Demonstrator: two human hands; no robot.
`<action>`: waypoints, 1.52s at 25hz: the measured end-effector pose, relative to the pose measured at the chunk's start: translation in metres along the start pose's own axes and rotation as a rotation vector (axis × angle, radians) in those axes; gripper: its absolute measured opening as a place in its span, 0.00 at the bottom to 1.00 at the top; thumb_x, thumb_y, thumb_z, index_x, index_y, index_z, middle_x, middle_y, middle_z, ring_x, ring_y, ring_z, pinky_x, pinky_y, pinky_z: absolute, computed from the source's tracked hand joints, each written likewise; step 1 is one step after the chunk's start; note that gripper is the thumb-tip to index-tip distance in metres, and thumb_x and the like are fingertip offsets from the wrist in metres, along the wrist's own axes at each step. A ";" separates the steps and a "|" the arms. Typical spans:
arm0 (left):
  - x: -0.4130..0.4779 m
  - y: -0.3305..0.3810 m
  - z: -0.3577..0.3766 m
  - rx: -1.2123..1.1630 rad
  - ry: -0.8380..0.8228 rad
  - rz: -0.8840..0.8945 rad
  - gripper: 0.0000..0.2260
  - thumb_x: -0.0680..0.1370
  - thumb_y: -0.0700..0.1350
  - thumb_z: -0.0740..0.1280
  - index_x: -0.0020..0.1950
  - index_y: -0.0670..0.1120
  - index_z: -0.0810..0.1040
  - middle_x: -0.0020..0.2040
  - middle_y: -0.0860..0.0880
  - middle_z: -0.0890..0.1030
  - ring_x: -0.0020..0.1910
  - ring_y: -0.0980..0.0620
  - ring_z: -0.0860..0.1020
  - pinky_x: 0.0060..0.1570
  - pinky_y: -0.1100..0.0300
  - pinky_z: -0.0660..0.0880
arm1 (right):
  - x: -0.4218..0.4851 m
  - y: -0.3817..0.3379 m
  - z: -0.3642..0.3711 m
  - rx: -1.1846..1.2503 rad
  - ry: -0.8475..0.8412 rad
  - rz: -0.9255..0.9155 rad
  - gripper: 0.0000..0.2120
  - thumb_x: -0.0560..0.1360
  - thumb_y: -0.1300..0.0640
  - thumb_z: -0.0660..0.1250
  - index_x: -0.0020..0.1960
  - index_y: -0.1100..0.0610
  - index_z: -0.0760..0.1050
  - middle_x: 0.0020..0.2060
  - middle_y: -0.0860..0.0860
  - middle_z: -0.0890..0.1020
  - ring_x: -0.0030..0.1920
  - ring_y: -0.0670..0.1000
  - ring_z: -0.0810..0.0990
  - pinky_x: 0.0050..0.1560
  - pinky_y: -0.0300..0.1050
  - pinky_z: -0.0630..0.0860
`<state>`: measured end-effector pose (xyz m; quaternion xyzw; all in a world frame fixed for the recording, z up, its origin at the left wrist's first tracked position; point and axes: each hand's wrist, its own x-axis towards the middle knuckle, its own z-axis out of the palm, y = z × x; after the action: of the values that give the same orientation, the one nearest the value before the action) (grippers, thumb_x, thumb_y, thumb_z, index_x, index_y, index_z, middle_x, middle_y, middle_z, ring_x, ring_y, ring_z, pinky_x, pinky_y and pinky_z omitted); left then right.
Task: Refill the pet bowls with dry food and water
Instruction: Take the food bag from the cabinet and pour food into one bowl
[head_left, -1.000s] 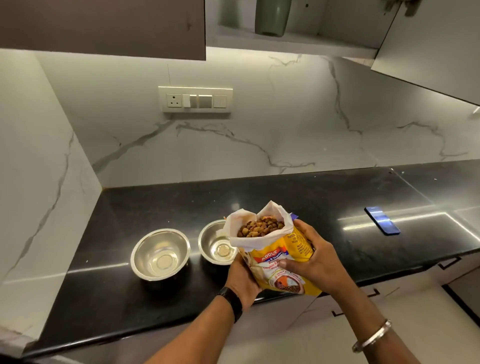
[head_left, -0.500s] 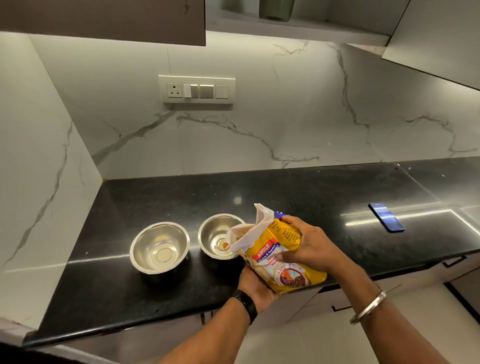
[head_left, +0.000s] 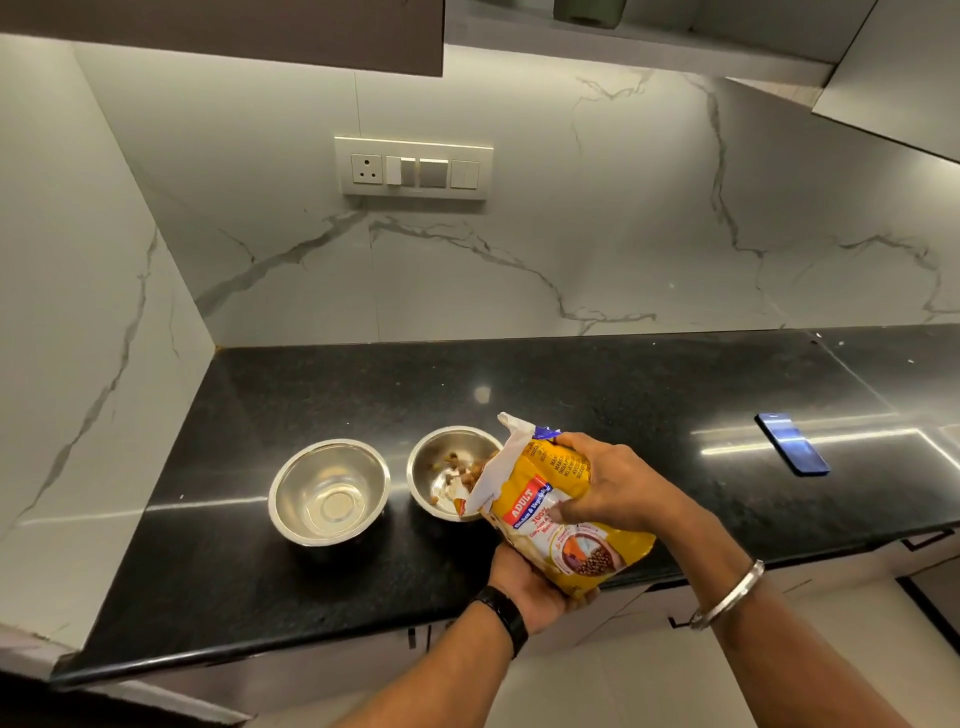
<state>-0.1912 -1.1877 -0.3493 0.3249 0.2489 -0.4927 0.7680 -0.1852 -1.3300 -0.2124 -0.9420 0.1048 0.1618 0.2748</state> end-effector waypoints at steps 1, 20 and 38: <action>0.002 0.001 0.000 0.001 -0.007 0.003 0.37 0.81 0.72 0.54 0.71 0.43 0.79 0.64 0.35 0.85 0.66 0.32 0.81 0.75 0.34 0.69 | 0.001 -0.001 -0.001 -0.004 -0.003 0.002 0.49 0.67 0.45 0.86 0.81 0.39 0.62 0.63 0.45 0.82 0.59 0.49 0.85 0.62 0.58 0.85; 0.003 0.000 0.001 0.051 -0.010 -0.045 0.42 0.78 0.76 0.54 0.71 0.42 0.81 0.64 0.35 0.85 0.65 0.34 0.81 0.73 0.35 0.72 | 0.009 -0.018 -0.011 -0.044 -0.088 0.065 0.48 0.69 0.47 0.85 0.82 0.40 0.63 0.67 0.47 0.81 0.62 0.51 0.84 0.64 0.60 0.84; -0.002 0.006 0.011 0.046 -0.048 -0.105 0.42 0.76 0.76 0.58 0.72 0.42 0.81 0.66 0.35 0.84 0.70 0.36 0.78 0.61 0.39 0.80 | 0.014 -0.029 -0.025 -0.083 -0.105 0.092 0.45 0.70 0.49 0.85 0.81 0.45 0.66 0.60 0.45 0.80 0.58 0.51 0.85 0.62 0.57 0.85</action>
<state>-0.1856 -1.1934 -0.3389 0.3170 0.2358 -0.5454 0.7392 -0.1578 -1.3217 -0.1835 -0.9370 0.1266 0.2275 0.2329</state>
